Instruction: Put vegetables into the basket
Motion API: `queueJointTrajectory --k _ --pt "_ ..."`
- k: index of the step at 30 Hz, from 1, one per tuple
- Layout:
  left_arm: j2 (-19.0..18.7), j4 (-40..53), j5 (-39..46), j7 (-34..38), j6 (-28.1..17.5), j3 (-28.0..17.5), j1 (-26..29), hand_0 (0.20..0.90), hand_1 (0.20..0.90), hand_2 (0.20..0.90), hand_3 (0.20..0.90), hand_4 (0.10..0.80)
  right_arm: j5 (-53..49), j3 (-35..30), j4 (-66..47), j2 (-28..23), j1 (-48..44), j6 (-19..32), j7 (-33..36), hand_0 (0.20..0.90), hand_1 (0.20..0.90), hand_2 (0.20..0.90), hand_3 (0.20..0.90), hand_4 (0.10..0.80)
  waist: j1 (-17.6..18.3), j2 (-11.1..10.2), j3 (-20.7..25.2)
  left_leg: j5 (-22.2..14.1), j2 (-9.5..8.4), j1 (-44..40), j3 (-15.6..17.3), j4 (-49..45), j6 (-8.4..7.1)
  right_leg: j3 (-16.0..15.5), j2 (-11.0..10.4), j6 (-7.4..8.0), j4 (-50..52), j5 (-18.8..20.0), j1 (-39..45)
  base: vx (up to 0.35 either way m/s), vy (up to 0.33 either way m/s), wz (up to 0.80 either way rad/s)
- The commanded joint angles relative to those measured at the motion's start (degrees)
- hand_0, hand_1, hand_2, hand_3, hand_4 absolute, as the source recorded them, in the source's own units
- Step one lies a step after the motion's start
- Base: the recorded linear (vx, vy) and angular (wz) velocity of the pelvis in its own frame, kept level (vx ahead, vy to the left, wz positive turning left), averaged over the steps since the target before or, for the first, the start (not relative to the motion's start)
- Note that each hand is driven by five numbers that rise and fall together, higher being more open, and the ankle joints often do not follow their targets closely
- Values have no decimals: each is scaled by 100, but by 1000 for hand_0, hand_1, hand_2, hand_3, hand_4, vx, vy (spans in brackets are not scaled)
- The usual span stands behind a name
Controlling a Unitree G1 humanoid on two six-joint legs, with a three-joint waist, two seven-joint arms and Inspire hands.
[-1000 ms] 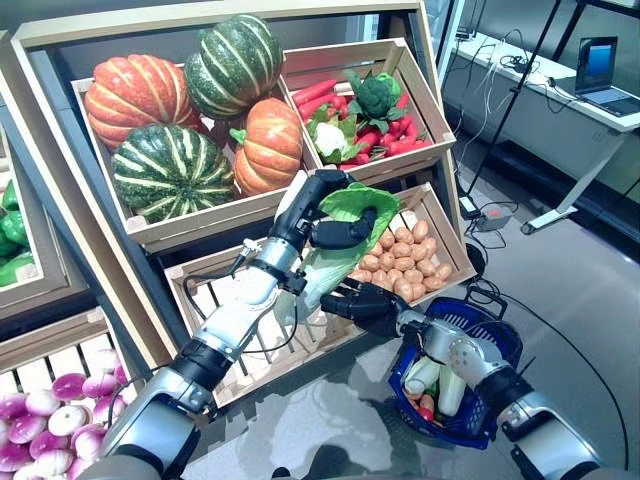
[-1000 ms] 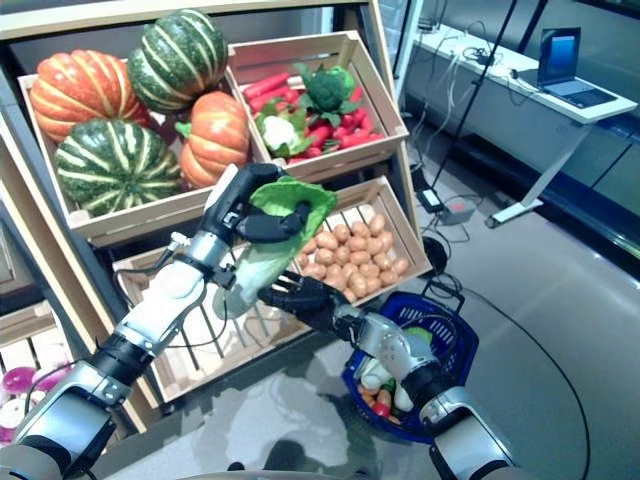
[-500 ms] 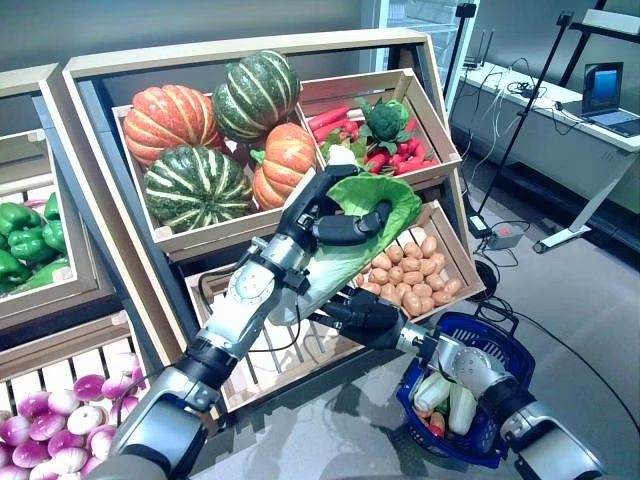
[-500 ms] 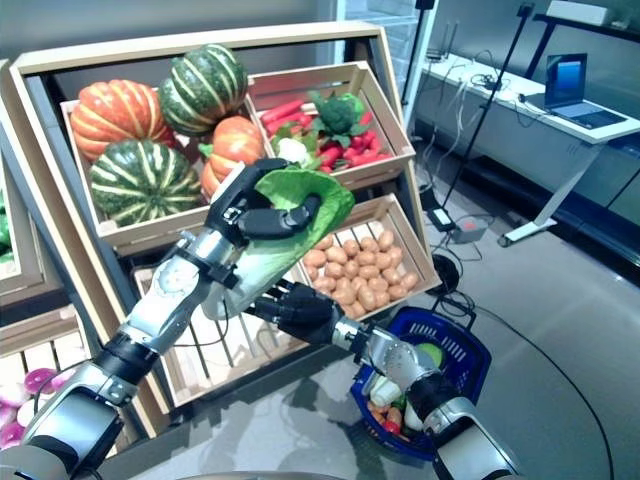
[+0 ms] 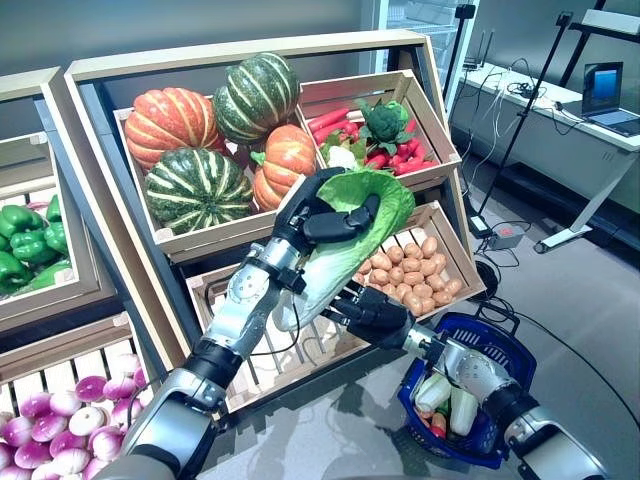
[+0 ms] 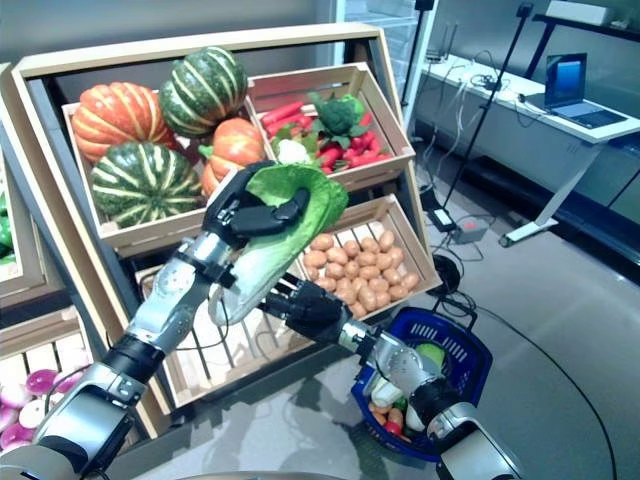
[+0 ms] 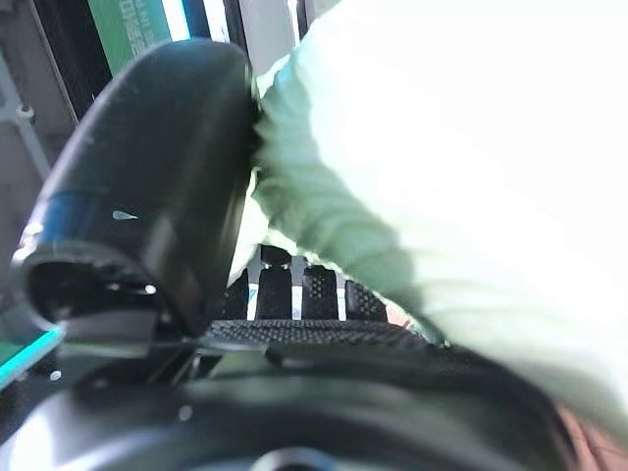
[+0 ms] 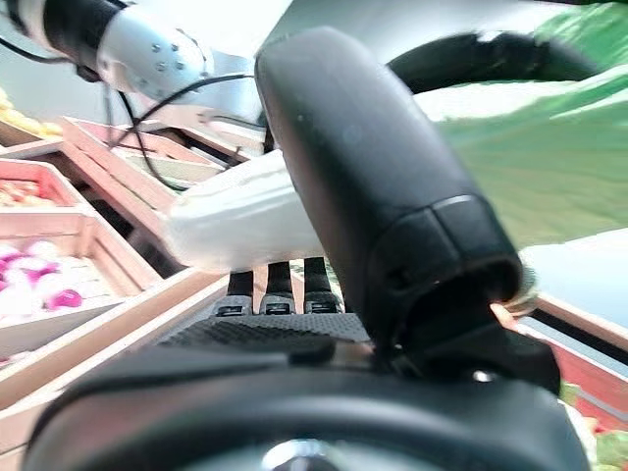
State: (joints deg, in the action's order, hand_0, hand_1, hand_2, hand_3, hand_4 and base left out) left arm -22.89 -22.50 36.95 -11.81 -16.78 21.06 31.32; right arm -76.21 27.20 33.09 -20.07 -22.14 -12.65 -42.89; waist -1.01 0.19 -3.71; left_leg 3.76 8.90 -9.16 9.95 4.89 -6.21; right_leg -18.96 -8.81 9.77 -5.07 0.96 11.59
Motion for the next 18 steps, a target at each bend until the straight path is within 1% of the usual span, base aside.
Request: queueJointTrajectory --k 1,2,4,5,6,7,9,10,13,15,16,17,18 --pt "204 -551 534 -85 -327 -175 283 300 300 300 300 400 -962 -1245 -194 519 -1070 1601 -215 900 900 900 900 800 -34 -98 280 -350 37 112 -167 11 -27 183 -190 -115 7 30 -69 0 0 0" --pt "213 -523 581 -75 -327 -196 251 300 300 300 300 400 -705 -1271 -120 456 -1072 1869 104 900 900 900 900 800 -31 -101 276 -344 42 114 -164 11 -30 184 -193 -115 7 36 -74 0 0 0" --pt "250 -268 842 1 -347 -276 85 300 300 300 300 400 508 -1333 6 255 -1052 2754 1164 900 900 900 900 800 -13 -120 247 -327 50 117 -153 11 -33 212 -198 -120 7 63 -94 0 0 0" --pt "285 -55 889 55 -369 -324 -57 300 300 300 300 400 980 -1352 -96 189 -967 2910 1472 900 900 900 900 800 0 -129 213 -314 55 121 -148 11 -33 243 -198 -120 7 80 -111 0 0 0" --pt "298 19 897 64 -369 -341 -110 300 300 300 300 400 1147 -1354 -156 173 -928 2949 1586 900 900 900 900 800 3 -131 204 -309 56 121 -146 11 -33 252 -198 -121 7 86 -114 -19 -16 -5" --pt "345 239 895 94 -341 -392 -241 300 300 300 300 400 1518 -1355 -327 135 -845 3005 1921 900 900 900 900 800 9 -143 174 -298 54 127 -141 11 -29 272 -198 -125 7 98 -125 -17 -11 -9" --pt "407 538 885 172 -328 -408 -405 300 300 300 300 400 1979 -1303 -582 143 -748 3014 2344 900 900 900 900 800 13 -150 133 -289 47 127 -137 11 -16 303 -194 -134 7 109 -131 -23 -10 -10" --pt "426 587 897 176 -325 -402 -431 300 300 300 300 400 2035 -1280 -619 140 -740 2983 2403 900 900 900 900 800 12 -150 125 -286 47 128 -137 11 -15 305 -195 -135 7 110 -133 -23 -8 -5" --pt "617 861 960 217 -326 -325 -519 300 300 300 300 400 2057 -1128 -673 212 -754 2663 2644 900 900 900 900 800 -18 -162 71 -275 50 130 -143 11 -16 289 -206 -145 7 117 -120 0 0 0" --pt "700 922 926 233 -302 -267 -505 300 300 300 300 400 1981 -1055 -604 264 -801 2505 2651 900 900 900 900 800 -32 -165 68 -274 50 134 -152 11 -18 273 -209 -149 7 116 -115 0 0 0" --pt "743 975 894 232 -291 -215 -486 300 300 300 300 400 1921 -983 -543 304 -828 2311 2592 900 900 900 900 800 -41 -166 63 -268 49 136 -165 11 -23 265 -213 -151 7 117 -109 0 0 0" --pt "744 1080 881 251 -252 -167 -472 300 300 300 300 400 1922 -909 -497 324 -815 2149 2499 900 900 900 900 800 -53 -167 61 -263 50 138 -168 11 -29 249 -219 -149 7 117 -102 0 0 0" --pt "741 1114 877 259 -243 -150 -466 300 300 300 300 400 1908 -867 -480 328 -803 2099 2464 900 900 900 900 800 -56 -165 62 -258 52 142 -170 11 -32 242 -222 -150 7 115 -99 0 0 0"
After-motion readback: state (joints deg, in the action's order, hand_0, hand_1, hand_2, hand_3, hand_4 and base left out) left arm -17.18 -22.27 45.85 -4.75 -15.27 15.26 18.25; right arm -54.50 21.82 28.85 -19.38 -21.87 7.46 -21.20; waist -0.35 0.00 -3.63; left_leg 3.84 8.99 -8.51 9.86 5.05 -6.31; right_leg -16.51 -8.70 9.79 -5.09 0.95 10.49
